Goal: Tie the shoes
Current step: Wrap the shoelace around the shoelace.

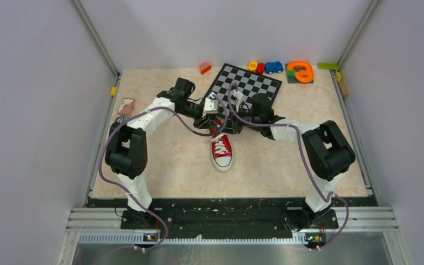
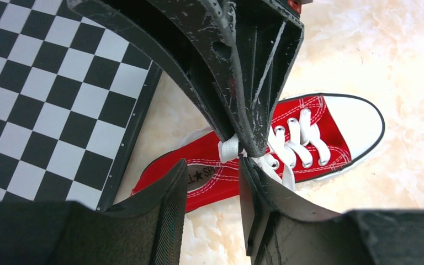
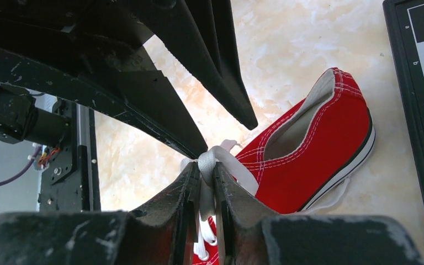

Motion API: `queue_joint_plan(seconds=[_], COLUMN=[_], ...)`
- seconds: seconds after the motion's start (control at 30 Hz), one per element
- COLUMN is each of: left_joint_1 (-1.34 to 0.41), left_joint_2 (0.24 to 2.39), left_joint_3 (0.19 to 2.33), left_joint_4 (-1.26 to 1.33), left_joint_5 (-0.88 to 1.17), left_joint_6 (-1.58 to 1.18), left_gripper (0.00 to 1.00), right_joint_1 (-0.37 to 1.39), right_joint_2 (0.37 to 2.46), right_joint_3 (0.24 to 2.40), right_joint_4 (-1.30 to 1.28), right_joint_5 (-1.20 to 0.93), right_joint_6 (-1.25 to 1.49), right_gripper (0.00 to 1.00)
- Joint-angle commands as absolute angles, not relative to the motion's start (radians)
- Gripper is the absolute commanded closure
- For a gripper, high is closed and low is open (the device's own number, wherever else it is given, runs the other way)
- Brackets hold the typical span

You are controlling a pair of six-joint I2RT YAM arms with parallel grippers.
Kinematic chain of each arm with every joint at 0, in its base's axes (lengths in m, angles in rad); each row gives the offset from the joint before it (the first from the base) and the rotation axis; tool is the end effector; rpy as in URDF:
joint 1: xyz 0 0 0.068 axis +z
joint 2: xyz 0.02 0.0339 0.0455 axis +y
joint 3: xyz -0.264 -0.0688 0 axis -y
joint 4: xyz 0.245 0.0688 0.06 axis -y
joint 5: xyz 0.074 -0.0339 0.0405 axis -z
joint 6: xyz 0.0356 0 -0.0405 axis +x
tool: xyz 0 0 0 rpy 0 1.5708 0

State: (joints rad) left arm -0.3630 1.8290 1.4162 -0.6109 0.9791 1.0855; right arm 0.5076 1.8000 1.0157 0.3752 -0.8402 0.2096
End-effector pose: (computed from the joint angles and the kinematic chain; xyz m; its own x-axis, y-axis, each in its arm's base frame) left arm 0.3492 -0.1642 0.2453 0.1598 0.4671 -0.8697 0.9869 -0.0965 0.1295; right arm 0.3240 0.2105 0.2011 -0.5318 -0.1369 -0.8358 -0.8290 0.2858 0.4807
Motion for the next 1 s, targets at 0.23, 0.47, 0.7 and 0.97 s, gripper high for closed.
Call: queue_joint_plan(seconds=[0.23, 0.47, 0.7, 0.97], left_joint_1=[-0.366, -0.382, -0.389, -0.39], left_joint_2=[1.929, 1.96, 1.958, 1.956], left_joint_3=[1.647, 1.678, 1.679, 1.678], left_joint_4=[-1.031, -1.09, -1.052, -1.012], left_joint_5=[1.041, 1.021, 1.018, 1.001], left_joint_6=[1.379, 1.425, 1.411, 1.374], left_gripper=[0.54, 0.5, 0.5, 0.78], right_joint_1=[0.511, 0.512, 0.515, 0.515], right_joint_2=[1.754, 1.753, 1.753, 1.755], right_joint_3=[1.033, 1.034, 1.036, 1.038], right_joint_4=[0.43, 0.431, 0.428, 0.429], right_joint_5=[-0.882, -0.884, -0.884, -0.885], right_joint_6=[0.193, 0.193, 0.194, 0.194], right_gripper=[0.83, 0.83, 0.83, 0.84])
